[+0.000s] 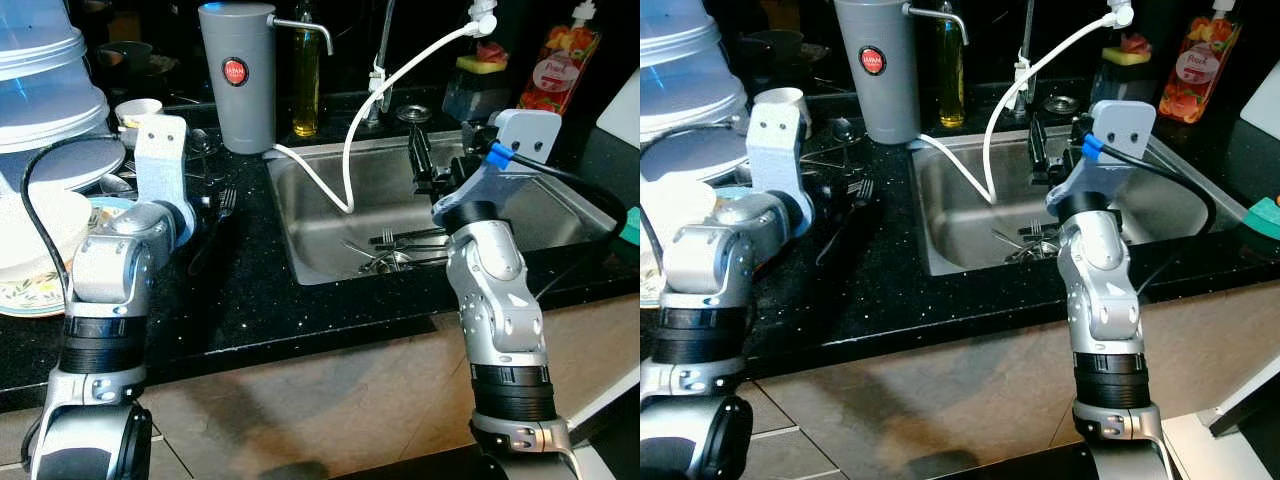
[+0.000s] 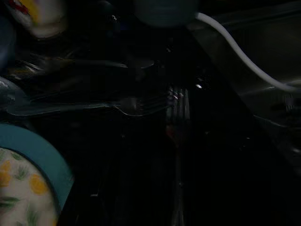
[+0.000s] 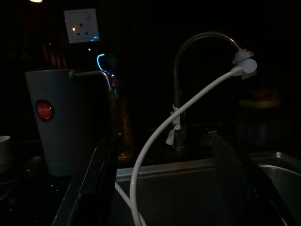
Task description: Kitchen organization
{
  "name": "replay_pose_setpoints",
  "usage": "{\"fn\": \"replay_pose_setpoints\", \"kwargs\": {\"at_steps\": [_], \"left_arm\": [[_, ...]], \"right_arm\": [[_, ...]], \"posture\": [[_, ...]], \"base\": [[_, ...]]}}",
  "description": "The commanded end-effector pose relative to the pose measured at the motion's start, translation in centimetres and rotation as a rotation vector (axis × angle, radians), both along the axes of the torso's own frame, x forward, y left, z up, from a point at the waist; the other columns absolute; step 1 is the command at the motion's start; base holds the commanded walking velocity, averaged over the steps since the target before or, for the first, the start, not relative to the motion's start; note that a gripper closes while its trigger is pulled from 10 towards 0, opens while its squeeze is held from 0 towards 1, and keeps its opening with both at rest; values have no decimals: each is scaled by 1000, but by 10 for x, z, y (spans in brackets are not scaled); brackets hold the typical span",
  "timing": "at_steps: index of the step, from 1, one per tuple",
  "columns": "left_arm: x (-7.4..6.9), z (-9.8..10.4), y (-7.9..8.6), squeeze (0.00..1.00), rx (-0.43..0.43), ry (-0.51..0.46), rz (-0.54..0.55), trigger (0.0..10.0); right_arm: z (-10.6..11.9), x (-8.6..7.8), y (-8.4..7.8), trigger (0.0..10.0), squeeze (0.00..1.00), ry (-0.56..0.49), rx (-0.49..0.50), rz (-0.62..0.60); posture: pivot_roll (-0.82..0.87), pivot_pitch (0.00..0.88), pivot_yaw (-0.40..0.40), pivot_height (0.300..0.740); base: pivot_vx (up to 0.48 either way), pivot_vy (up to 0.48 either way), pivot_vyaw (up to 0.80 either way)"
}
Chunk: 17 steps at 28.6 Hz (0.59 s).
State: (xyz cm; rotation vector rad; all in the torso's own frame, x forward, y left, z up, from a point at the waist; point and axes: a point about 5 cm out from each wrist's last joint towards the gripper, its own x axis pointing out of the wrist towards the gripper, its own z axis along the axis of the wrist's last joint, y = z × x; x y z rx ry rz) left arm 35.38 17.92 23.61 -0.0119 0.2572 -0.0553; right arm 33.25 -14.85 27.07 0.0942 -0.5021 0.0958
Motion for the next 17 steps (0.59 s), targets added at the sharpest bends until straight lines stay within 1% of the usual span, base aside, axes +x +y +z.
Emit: {"fn": "replay_pose_setpoints", "kwargs": {"at_steps": [1,3,6,7,10,11,12,13,14,15,17], "left_arm": [[4,-17,0,0,-52,73,1,10000],[6,-22,0,0,-78,88,-5,10000],[14,-32,-2,0,-69,109,-3,10000],[14,-32,-2,0,-69,109,-3,10000],[24,-48,0,0,-52,151,13,10000],[25,-52,-1,0,-46,161,11,9765],[26,-56,0,0,-36,173,15,6980],[26,-56,0,0,-36,173,15,6980],[27,-58,0,0,-21,180,13,706],[28,-61,0,0,14,179,11,0],[28,-62,0,0,111,159,9,0]], "right_arm": [[2,1,4,10000,0,-11,0,15],[3,2,4,10000,0,-13,1,15],[3,2,4,10000,0,-14,0,15],[3,2,4,10000,0,-14,0,15],[5,2,4,10000,0,-19,-1,14],[6,1,4,10000,0,-21,-2,14],[6,1,4,10000,0,-23,-2,13],[6,1,4,10000,0,-23,-2,13],[7,1,3,10000,0,-26,-3,11],[7,0,2,10000,0,-29,-3,7],[8,-1,-1,10000,0,-32,-1,-5]], "posture": [[62,0,-4,740],[62,0,-4,740],[53,0,-6,740],[53,0,-6,740],[41,0,-7,740],[41,0,-7,740],[32,0,-1,740],[32,0,-1,740],[32,0,-1,740],[21,0,5,740],[21,0,4,740]], "base": [[0,0,0],[0,0,0],[0,0,0],[0,0,0],[0,0,0],[0,0,0],[0,0,0],[0,0,0],[0,0,0],[0,0,0],[0,0,0]]}}
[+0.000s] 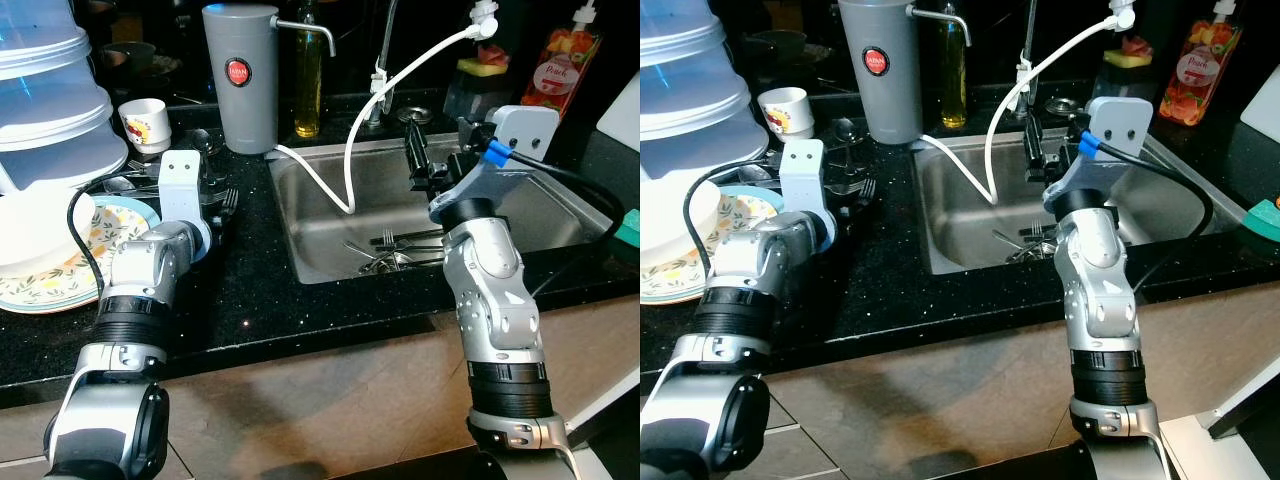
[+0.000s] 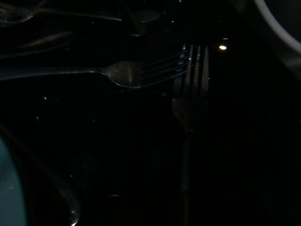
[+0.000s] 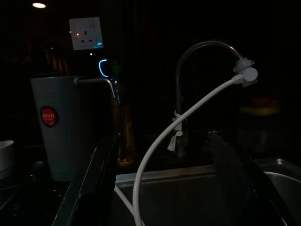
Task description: Kitchen organization
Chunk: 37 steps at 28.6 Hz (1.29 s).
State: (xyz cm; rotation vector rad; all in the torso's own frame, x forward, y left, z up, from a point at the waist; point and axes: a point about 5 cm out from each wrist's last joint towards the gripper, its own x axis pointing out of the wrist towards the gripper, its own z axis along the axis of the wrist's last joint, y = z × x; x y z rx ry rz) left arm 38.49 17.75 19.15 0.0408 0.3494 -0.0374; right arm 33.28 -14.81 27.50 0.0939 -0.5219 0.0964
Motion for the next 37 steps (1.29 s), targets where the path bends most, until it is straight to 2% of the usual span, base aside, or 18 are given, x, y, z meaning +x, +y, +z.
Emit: {"fn": "replay_pose_setpoints", "kwargs": {"at_steps": [1,9,12,14,15,16,17,19,21,24,25,26,28,30,34,35,36,37], "left_arm": [[-2,-17,2,0,84,59,-6,0],[4,-18,-3,0,186,-47,14,0],[4,-10,-7,0,137,-92,22,0],[5,10,-17,0,49,-188,-46,392],[4,32,-28,0,3,-296,-116,10000],[4,32,-28,0,3,-296,-116,10000],[1,61,-42,0,-47,-434,-197,10000],[-1,72,-47,0,-65,-489,-227,10000],[-6,106,-62,0,-107,-640,-283,10000],[-6,113,-68,0,-113,-671,-298,10000],[-5,120,-79,0,-140,-690,-333,10000],[-5,120,-79,0,-140,-690,-333,10000],[3,112,-98,0,-95,-651,-368,10000],[4,111,-101,0,-86,-648,-375,10000],[10,92,-135,0,-58,-583,-447,10000],[10,92,-135,0,-58,-583,-447,10000],[12,85,-149,1000,-85,-544,-491,10000],[12,83,-151,1000,-94,-536,-499,10000]], "right_arm": [[3,-2,-2,10000,0,-11,0,-9],[2,-2,-2,10000,0,-5,0,-8],[3,-2,-4,10000,0,-6,-2,-14],[3,-3,-6,10000,0,-6,-1,-19],[4,-3,-6,10000,0,-10,-1,-18],[4,-3,-6,10000,0,-10,-1,-18],[7,-4,-5,10000,0,-19,-1,-16],[8,-5,-5,10000,0,-23,-1,-14],[13,-6,-6,10000,0,-40,3,-13],[14,-6,-6,10000,0,-43,4,-14],[14,-6,-7,10000,0,-45,4,-14],[14,-6,-7,10000,0,-45,4,-14],[14,-6,-6,10000,0,-45,2,-14],[14,-6,-6,10000,0,-45,2,-14],[14,-7,-7,10000,0,-44,-6,-22],[14,-7,-7,10000,0,-44,-6,-22],[15,-8,-9,10000,0,-45,-7,-29],[15,-8,-9,10000,0,-45,-7,-31]], "posture": [[21,0,4,740],[22,0,-7,740],[20,0,-7,740],[17,0,-9,740],[15,0,-13,740],[15,0,-13,740],[15,0,-13,740],[15,0,-13,740],[8,0,-13,740],[8,0,-13,740],[2,0,-11,740],[2,0,-11,740],[2,0,-11,740],[2,0,-11,740],[-32,0,3,740],[-32,0,3,740],[-35,0,3,740],[-35,0,3,740]], "base": [[0,0,0],[0,0,0],[0,0,0],[0,0,0],[0,0,0],[0,0,0],[0,0,0],[0,0,0],[0,0,0],[0,0,0],[0,0,0],[0,0,0],[0,0,0],[0,0,0],[0,0,0],[0,0,0],[0,0,0],[0,0,0]]}}
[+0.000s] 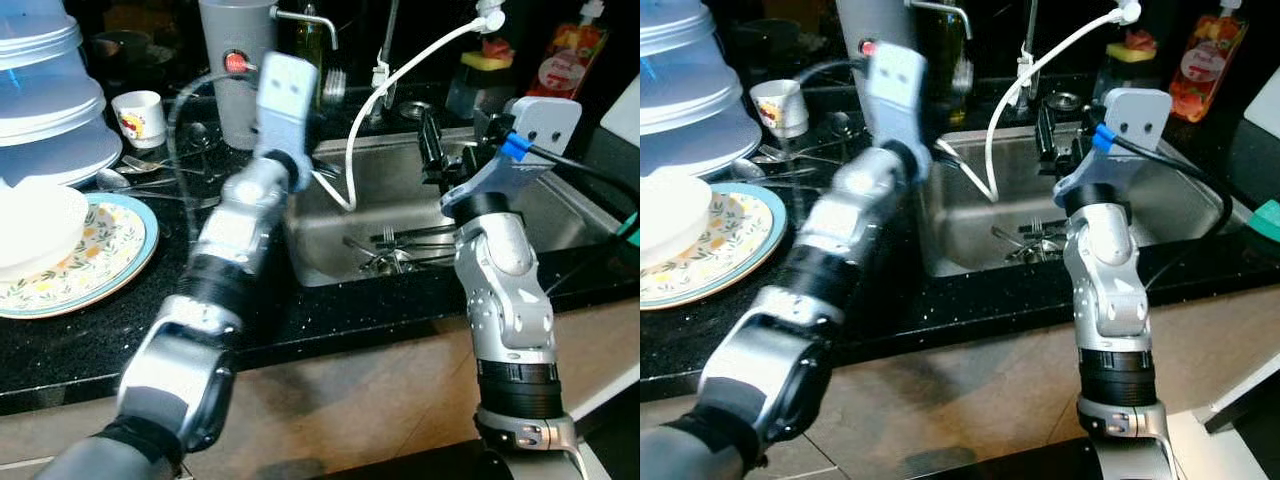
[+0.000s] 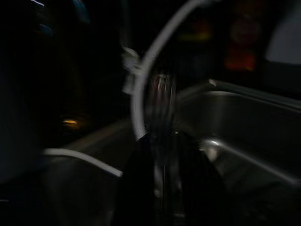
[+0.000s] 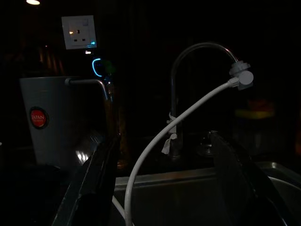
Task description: Kitchen organization
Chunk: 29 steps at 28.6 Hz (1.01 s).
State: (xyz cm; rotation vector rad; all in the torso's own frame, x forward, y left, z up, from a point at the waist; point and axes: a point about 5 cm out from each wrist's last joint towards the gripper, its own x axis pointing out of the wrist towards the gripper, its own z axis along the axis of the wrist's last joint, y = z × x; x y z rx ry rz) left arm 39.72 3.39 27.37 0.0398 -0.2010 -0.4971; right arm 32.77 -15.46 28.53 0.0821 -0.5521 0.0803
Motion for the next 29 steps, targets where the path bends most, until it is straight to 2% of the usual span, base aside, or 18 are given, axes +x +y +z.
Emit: {"fn": "replay_pose_setpoints", "kwargs": {"at_steps": [1,3,5,6,7,8,9,10,12,14,18,21,23,25,26,27,29], "left_arm": [[0,1,-8,1000,5,-6,-30,10000],[0,14,-9,1000,-92,-39,-60,10000],[-1,39,-1,1000,-161,-139,-62,10000],[-4,54,6,0,-190,-212,-58,10000],[-6,64,11,0,-208,-260,-56,10000],[-6,64,11,0,-208,-260,-56,10000],[-12,82,26,0,-214,-360,-42,10000],[-15,87,33,0,-212,-391,-30,10000],[-17,93,47,0,-199,-432,9,10000],[-17,92,54,0,-187,-434,36,10000],[-10,51,73,0,142,-373,214,10000],[-13,11,85,0,323,-250,208,10000],[-16,0,90,0,387,-221,190,10000],[-17,-11,105,0,468,-145,207,10000],[-17,-11,105,0,468,-145,207,10000],[-17,-14,112,0,500,-118,224,10000],[-9,-25,130,0,620,-56,282,10000]], "right_arm": [[4,-3,-3,10000,0,-15,-2,-11],[6,-4,-3,10000,0,-19,-5,-14],[6,-5,-3,10000,0,-21,-7,-17],[6,-5,-4,10000,0,-19,-7,-19],[5,-5,-4,10000,0,-18,-7,-21],[5,-5,-4,10000,0,-18,-7,-21],[4,-5,-4,10000,0,-13,-6,-20],[4,-5,-4,10000,0,-12,-5,-19],[3,-5,-2,10000,0,-9,-2,-14],[2,-5,-1,10000,0,-8,-1,-11],[-1,-5,1,10000,0,3,-2,-6],[-3,-5,2,10000,0,11,-14,-2],[-4,-6,3,10000,0,13,-19,0],[-5,-6,2,10000,0,18,-21,2],[-5,-6,2,10000,0,18,-21,2],[-6,-5,3,10000,0,21,-22,3],[-6,-4,4,10000,0,22,-23,12]], "posture": [[-35,0,3,740],[-49,0,6,740],[-57,0,7,740],[-57,0,7,740],[-57,0,7,740],[-57,0,7,740],[-48,0,3,740],[-37,0,0,740],[-34,0,-1,740],[-34,0,-1,740],[-12,0,-7,740],[-3,0,-8,740],[-3,0,-8,740],[4,0,-12,740],[4,0,-12,740],[19,0,-18,740],[20,0,-18,740]], "base": [[0,0,0],[0,0,0],[0,0,0],[0,0,0],[0,0,0],[0,0,0],[0,0,0],[0,0,0],[0,0,0],[0,0,0],[0,0,0],[0,0,0],[0,0,0],[0,0,0],[0,0,0],[0,0,0],[0,0,0]]}}
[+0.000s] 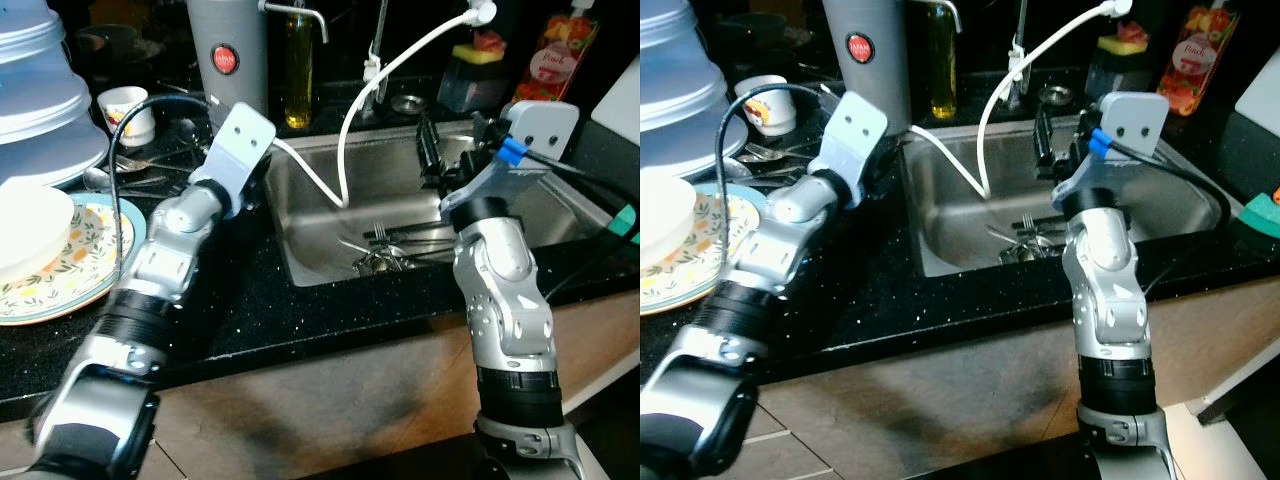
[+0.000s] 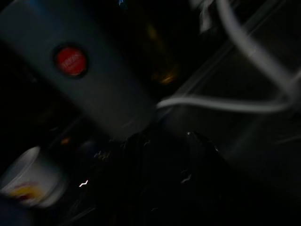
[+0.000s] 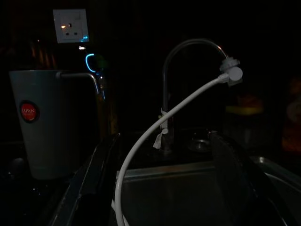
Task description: Kitchen organization
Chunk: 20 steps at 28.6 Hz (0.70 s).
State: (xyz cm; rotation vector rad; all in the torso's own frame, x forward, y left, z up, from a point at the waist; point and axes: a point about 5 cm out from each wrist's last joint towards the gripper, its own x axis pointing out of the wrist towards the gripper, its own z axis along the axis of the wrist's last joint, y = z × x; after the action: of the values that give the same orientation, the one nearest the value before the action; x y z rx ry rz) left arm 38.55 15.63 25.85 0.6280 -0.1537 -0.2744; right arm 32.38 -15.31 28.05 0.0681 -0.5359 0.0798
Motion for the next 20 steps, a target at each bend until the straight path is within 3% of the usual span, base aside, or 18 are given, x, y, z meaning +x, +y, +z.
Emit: {"fn": "replay_pose_setpoints", "kwargs": {"at_steps": [1,4,5,6,9,10,11,16,20], "left_arm": [[10,-22,15,0,161,100,81,10000],[16,-35,13,0,281,139,109,10000],[17,-37,12,180,299,144,110,10000],[18,-40,9,1000,318,157,108,10000],[20,-42,3,1000,360,165,113,10000],[21,-41,2,310,363,163,118,10000],[22,-40,1,0,363,162,121,10000],[27,-36,-1,0,362,165,128,10000],[27,-38,7,0,373,193,168,10000]], "right_arm": [[0,0,5,10000,0,3,-9,24],[2,-2,7,10000,0,-3,-9,30],[2,-3,8,10000,0,-4,-9,31],[2,-4,8,10000,0,-4,-9,30],[1,-7,6,10000,0,0,-6,24],[0,-9,6,10000,0,4,-4,23],[-1,-12,6,10000,0,9,-3,23],[-2,-12,9,10000,0,20,-1,32],[1,-12,14,10000,0,16,8,47]], "posture": [[17,0,-17,740],[1,0,-8,740],[-3,0,-7,740],[-10,0,-4,740],[-19,0,-1,740],[-23,0,1,740],[-28,11,2,740],[-30,48,5,740],[-23,75,12,740]], "base": [[0,0,0],[0,0,0],[0,0,0],[0,0,0],[0,0,0],[0,0,0],[0,0,0],[0,0,0],[0,0,0]]}}
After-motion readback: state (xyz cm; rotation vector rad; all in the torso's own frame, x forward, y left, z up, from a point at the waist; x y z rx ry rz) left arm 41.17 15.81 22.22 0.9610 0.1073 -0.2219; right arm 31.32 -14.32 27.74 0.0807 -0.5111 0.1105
